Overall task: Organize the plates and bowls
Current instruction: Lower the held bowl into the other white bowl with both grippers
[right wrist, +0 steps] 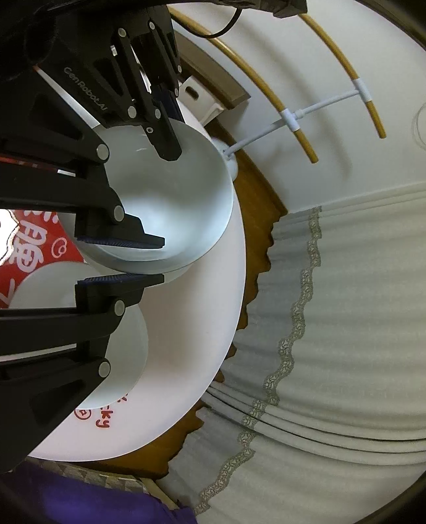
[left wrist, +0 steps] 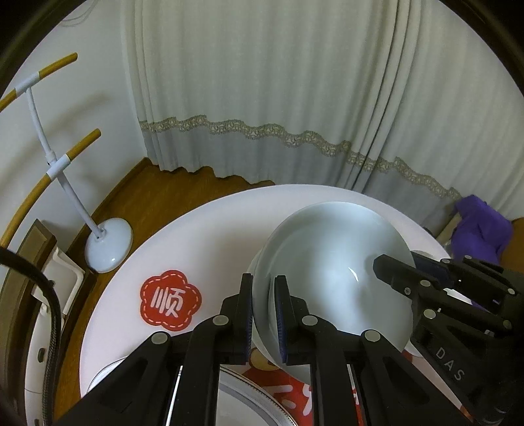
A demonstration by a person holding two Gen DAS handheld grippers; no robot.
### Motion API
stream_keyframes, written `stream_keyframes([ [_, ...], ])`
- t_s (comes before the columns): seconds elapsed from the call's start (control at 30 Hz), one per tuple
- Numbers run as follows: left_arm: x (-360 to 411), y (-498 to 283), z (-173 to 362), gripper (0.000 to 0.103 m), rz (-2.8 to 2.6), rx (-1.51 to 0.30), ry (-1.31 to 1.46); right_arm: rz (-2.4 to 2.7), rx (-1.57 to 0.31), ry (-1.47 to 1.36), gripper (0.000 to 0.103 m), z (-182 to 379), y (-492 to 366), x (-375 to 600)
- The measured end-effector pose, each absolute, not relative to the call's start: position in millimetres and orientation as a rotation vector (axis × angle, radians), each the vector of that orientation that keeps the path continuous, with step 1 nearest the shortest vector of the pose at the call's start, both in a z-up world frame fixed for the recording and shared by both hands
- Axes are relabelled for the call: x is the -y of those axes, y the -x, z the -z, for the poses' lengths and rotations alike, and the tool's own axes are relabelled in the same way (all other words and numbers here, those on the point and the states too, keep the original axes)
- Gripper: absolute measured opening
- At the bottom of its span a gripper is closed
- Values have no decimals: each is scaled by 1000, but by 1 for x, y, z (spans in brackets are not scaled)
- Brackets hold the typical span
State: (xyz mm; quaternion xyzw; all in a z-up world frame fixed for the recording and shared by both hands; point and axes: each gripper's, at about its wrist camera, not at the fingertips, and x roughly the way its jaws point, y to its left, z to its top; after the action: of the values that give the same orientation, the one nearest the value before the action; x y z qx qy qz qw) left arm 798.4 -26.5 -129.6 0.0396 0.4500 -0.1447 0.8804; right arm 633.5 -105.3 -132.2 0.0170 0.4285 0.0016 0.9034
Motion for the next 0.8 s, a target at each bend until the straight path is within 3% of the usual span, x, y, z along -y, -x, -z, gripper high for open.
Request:
stream_keyframes([
  [0.8,39,-806,154,9,297,-952,-121,48,-917,3,16,151,-643,104],
])
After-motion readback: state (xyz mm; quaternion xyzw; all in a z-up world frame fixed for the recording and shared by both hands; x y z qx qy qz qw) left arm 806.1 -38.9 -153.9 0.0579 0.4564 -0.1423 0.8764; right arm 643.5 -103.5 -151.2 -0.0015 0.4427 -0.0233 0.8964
